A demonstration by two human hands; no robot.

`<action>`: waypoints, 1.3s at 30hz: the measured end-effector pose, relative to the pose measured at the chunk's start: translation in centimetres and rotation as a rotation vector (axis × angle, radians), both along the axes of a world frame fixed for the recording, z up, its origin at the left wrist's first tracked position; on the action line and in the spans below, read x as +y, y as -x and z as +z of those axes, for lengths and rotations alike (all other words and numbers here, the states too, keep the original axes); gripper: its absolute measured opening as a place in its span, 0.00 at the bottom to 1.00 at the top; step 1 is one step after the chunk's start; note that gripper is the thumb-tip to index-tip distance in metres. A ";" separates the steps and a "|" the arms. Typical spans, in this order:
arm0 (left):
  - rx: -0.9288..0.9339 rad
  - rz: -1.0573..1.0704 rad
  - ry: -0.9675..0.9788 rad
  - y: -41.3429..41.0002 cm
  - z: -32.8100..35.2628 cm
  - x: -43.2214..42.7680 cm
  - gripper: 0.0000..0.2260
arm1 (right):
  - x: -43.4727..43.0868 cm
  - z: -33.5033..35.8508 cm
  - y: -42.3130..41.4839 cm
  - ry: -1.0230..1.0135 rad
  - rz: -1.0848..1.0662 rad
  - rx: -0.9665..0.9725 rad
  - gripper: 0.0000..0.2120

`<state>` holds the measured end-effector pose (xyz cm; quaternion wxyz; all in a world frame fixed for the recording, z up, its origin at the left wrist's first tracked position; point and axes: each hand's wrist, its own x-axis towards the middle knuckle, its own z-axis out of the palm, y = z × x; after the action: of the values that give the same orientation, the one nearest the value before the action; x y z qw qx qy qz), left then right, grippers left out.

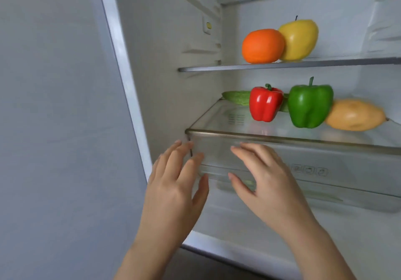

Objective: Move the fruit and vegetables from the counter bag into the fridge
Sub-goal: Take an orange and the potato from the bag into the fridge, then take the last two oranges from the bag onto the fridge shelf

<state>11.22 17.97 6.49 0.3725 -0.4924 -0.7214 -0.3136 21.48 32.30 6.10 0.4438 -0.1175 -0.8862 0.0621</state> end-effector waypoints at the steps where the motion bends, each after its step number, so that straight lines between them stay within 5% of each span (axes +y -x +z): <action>1: -0.024 0.032 0.006 -0.1 -0.5 -1.5 0.13 | -1.1 -0.3 0.3 0.005 0.028 -0.007 0.21; 22: -0.241 0.810 0.067 -11.3 -10.2 -40.1 0.15 | -38.0 -7.6 0.3 0.010 0.781 -0.153 0.21; 39: -0.373 1.469 -0.100 -19.7 -12.8 -64.0 0.14 | -67.2 -10.2 1.9 -0.004 1.507 -0.248 0.20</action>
<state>30.94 -46.00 -6.32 0.3790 0.1930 -0.9000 -0.0954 19.61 -34.94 -4.11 0.1788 0.5138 -0.7701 0.3331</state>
